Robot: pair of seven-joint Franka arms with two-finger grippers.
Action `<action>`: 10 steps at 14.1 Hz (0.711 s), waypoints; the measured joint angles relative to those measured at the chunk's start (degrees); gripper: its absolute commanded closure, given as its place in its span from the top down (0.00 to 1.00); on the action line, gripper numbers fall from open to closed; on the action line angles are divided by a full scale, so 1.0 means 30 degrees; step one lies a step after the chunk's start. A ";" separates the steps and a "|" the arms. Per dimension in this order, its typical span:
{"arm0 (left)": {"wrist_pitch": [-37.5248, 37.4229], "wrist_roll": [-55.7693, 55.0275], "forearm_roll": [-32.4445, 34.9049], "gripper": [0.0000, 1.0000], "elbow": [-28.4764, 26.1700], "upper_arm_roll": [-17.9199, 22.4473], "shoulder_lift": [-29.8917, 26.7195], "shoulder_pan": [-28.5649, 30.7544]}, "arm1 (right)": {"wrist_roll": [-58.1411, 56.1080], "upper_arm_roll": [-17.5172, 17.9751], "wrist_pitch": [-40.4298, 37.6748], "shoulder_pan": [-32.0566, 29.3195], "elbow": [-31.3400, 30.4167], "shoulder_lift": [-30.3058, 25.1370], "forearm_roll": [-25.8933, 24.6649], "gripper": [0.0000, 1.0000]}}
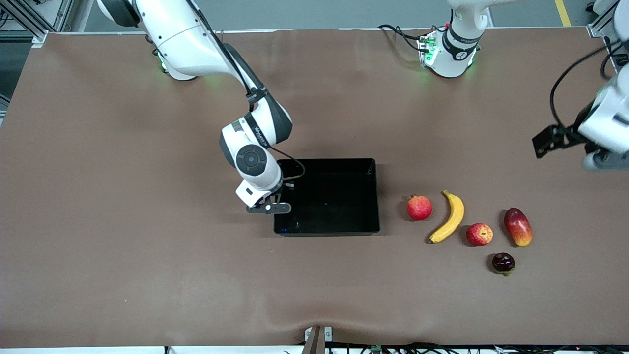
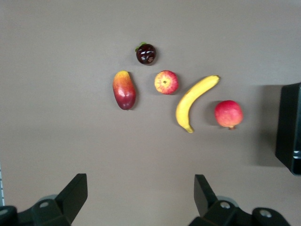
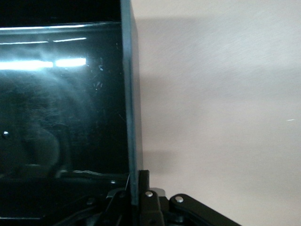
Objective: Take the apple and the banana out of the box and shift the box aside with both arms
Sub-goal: 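Slide the black tray across the table with the right gripper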
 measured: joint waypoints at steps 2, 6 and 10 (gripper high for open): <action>-0.0415 0.0002 -0.0264 1.00 -0.0027 -0.0007 -0.0476 -0.0002 | -0.0446 -0.0192 -0.0860 -0.1232 -0.0041 -0.0952 -0.0038 0.00; -0.0600 0.0003 -0.0904 1.00 -0.0342 0.0117 -0.1136 0.0010 | -0.3866 -0.0391 -0.2548 -0.5371 -0.0744 -0.3446 -0.0048 0.00; -0.0726 0.0500 -0.1339 1.00 -0.1877 0.3121 -0.2721 -0.2774 | -0.9290 -0.0474 -0.2558 -1.0361 -0.1834 -0.4152 -0.0227 0.00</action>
